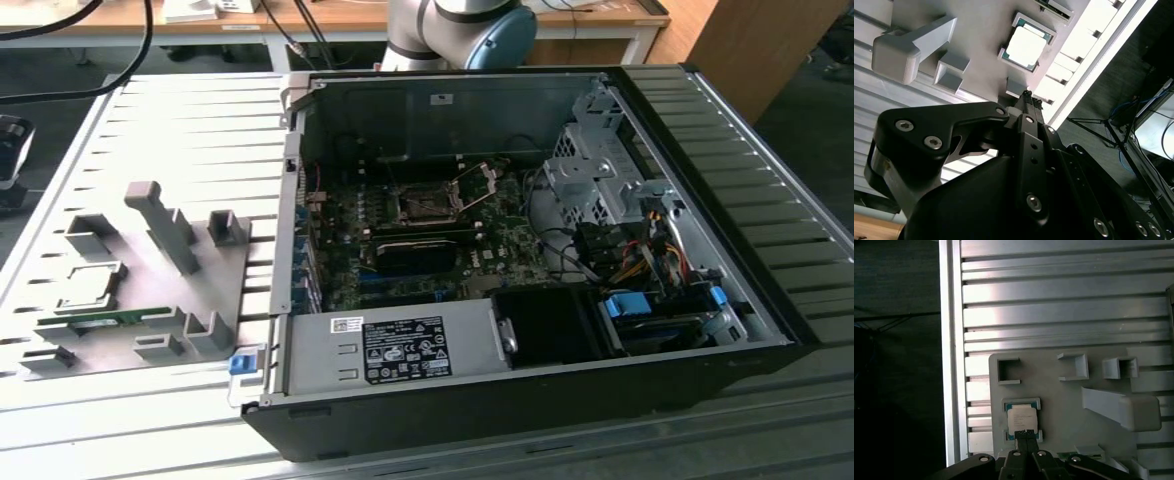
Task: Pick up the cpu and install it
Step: 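Pick up the cpu and move it towards the insertion slot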
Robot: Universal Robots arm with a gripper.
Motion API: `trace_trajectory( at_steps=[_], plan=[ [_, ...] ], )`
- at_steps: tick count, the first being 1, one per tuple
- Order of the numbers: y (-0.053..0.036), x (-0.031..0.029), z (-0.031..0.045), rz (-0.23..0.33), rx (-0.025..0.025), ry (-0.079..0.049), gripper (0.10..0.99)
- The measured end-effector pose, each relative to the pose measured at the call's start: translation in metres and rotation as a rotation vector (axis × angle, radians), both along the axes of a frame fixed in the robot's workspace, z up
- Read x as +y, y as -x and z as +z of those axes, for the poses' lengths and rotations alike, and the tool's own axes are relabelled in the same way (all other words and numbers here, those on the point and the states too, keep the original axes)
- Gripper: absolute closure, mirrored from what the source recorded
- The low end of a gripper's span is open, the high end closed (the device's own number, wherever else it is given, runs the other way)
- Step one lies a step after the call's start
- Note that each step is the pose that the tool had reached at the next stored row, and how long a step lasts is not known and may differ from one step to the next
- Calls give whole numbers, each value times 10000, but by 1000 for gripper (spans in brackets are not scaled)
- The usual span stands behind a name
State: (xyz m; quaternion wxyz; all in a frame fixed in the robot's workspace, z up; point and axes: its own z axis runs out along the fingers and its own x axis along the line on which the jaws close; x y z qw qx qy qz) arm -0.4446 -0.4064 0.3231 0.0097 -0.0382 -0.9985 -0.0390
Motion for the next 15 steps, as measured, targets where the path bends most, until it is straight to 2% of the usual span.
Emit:
trace_trajectory(
  at_steps=[15],
  plan=[
    [0,0,-78,0,9,-46,980]
  ],
)
